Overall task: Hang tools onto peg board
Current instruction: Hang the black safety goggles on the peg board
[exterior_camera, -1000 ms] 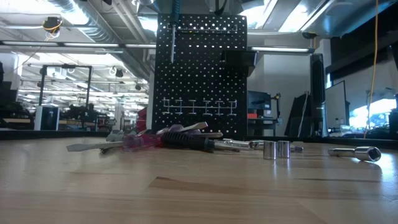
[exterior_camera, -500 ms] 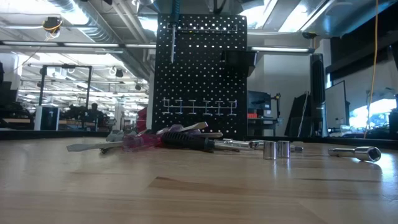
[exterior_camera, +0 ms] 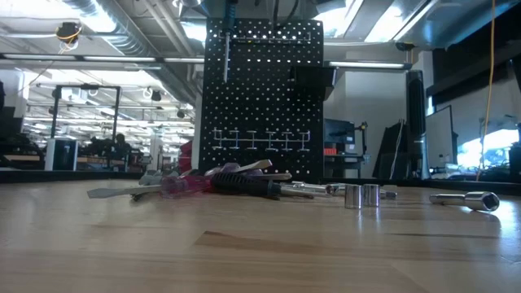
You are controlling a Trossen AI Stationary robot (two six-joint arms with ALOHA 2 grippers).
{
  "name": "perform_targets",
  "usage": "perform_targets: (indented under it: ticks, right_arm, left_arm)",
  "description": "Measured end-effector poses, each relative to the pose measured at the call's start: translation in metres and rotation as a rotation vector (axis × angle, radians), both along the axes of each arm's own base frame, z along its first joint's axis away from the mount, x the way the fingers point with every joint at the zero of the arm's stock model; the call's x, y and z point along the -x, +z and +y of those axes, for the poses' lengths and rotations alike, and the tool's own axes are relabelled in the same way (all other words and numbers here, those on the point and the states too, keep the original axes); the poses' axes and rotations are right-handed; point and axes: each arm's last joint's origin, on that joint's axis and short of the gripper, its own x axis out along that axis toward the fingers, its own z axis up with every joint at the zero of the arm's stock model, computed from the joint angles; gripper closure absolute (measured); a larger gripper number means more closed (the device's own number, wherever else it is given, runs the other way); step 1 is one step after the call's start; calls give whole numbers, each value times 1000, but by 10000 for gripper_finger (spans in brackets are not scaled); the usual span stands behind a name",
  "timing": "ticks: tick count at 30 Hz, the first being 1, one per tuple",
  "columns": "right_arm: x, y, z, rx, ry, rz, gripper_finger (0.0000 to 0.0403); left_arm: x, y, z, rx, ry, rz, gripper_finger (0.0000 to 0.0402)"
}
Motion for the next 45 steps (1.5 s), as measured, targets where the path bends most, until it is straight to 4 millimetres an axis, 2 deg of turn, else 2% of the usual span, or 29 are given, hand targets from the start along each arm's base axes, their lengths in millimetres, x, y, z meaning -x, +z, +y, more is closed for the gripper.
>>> perform_targets:
  ticks: [4, 8, 20, 23, 30, 37, 41, 45]
  right_arm:
    - [-5, -2, -4, 7, -34, -91, 270]
    - [-7, -2, -2, -25, 30, -148, 270]
    - [-26, -10, 2, -9, 38, -205, 274]
    - [-26, -10, 2, -9, 38, -208, 296]
    - [-26, -9, 2, -9, 46, -212, 379]
    - [-26, -8, 2, 0, 48, -221, 378]
    - [-24, -4, 2, 35, 49, -234, 378]
    - [-17, 10, -3, 64, 38, -248, 378]
  left_arm:
    - [0, 0, -3, -11, -8, 0, 401]
    - [0, 0, -2, -10, -5, -1, 401]
    - [0, 0, -2, -10, -4, 0, 401]
    - [0, 0, -2, -10, -4, 1, 401]
    - [0, 0, -2, -10, -11, -1, 400]
    - [0, 0, -2, 7, -12, -3, 399]
    - [0, 1, -2, 25, -2, -13, 379]
    - [2, 4, -1, 33, 2, -15, 327]
